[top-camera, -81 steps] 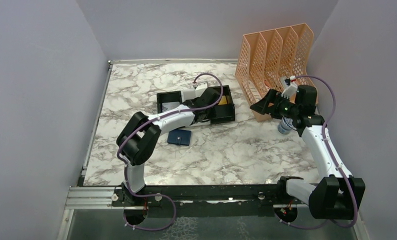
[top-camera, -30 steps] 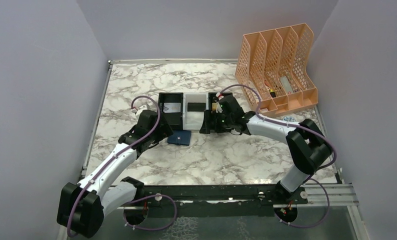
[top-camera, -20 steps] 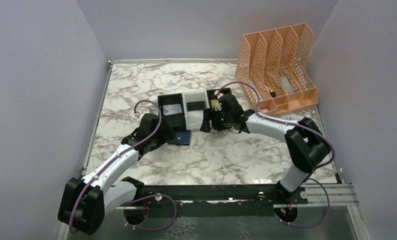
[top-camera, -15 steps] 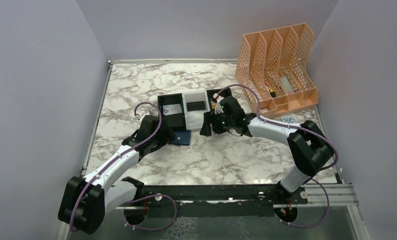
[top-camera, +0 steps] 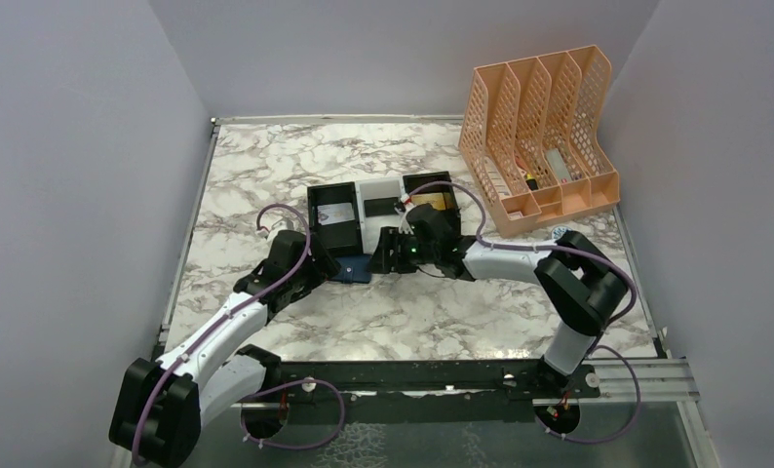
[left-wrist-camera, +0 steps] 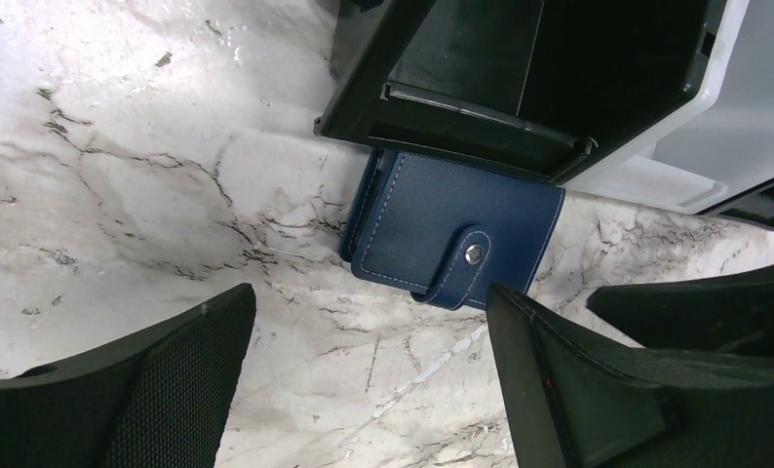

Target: Take the credit cards out of the card holder

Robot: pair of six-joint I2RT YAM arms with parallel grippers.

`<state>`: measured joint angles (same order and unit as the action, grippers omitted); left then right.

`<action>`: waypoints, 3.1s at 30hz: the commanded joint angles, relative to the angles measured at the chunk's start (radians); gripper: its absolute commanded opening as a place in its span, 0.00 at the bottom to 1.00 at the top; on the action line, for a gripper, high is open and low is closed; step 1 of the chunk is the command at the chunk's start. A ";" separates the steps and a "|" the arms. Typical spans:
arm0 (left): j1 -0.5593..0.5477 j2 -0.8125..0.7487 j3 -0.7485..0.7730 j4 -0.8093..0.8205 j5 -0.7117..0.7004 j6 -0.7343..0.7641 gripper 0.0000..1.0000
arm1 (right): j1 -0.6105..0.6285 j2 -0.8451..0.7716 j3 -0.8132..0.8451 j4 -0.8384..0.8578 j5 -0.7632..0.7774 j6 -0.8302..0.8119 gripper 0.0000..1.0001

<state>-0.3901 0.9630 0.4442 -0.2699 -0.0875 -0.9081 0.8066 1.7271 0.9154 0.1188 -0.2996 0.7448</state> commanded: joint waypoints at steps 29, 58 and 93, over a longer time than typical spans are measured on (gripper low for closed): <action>0.001 -0.044 -0.012 0.028 0.111 0.005 0.90 | 0.059 -0.028 -0.302 0.283 0.211 0.376 0.04; -0.034 0.020 -0.030 0.156 0.331 0.080 0.93 | 0.057 -0.230 -0.118 -0.409 -0.077 -0.527 0.71; -0.602 0.350 0.282 -0.177 -0.098 0.052 0.63 | 0.057 -0.317 -0.655 0.253 0.081 0.317 0.21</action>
<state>-0.9398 1.2911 0.6643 -0.2928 -0.0101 -0.7956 0.8600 1.3899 0.2977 0.3580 -0.2970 1.0130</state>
